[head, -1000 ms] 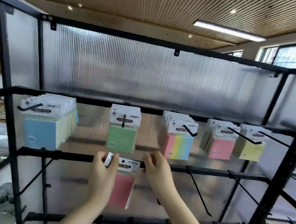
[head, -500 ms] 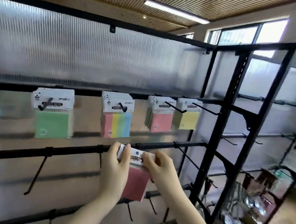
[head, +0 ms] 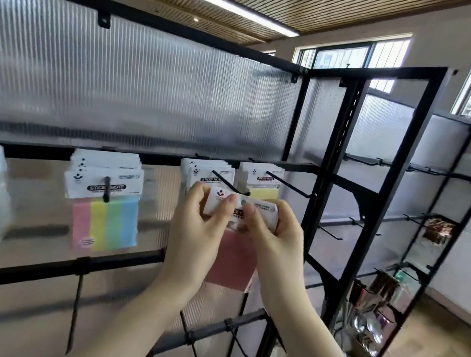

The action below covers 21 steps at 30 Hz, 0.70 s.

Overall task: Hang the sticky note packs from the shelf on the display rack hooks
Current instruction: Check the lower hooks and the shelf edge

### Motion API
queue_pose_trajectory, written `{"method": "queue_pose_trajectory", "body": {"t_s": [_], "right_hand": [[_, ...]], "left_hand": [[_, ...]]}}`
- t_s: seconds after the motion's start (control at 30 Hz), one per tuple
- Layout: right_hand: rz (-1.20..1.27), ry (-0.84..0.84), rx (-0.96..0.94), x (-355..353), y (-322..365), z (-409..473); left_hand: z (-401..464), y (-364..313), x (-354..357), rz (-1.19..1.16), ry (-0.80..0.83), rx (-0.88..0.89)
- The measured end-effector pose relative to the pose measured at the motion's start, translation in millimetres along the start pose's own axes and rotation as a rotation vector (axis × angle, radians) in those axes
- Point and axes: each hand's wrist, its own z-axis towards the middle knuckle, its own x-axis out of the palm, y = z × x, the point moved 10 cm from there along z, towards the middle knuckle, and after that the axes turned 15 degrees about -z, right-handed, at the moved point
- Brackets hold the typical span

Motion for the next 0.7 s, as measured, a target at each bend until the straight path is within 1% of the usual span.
{"method": "queue_pose_trajectory", "body": {"t_s": [0.1, 0.23, 0.33, 0.47, 0.57, 0.63, 0.7], "right_hand": [[0.021, -0.055, -0.023, -1.9, -9.4, 19.3], [0.059, -0.079, 0.003, -1.2, -26.0, 33.2], [0.105, -0.022, 0.025, 6.6, -32.9, 40.8], [0.107, 0.089, -0.009, 14.9, -34.6, 46.1], [0.098, 0.129, -0.034, 20.2, -37.0, 49.6], [0.104, 0.116, -0.059, 23.6, -40.9, 54.5], [0.086, 0.092, -0.071, 27.9, -48.2, 60.3]], "left_hand": [[11.1, 5.5, 11.7, 0.037, 0.043, 0.003], [22.5, 16.7, 24.4, 0.035, 0.162, -0.013], [26.5, 16.3, 24.1, 0.048, 0.185, 0.035], [24.0, 16.1, 21.8, 0.045, 0.188, 0.101], [24.8, 30.8, 16.5, 0.037, 0.15, 0.065], [26.7, 42.4, 5.4, 0.029, 0.067, 0.044], [28.7, 49.4, -9.7, 0.079, -0.04, 0.062]]}}
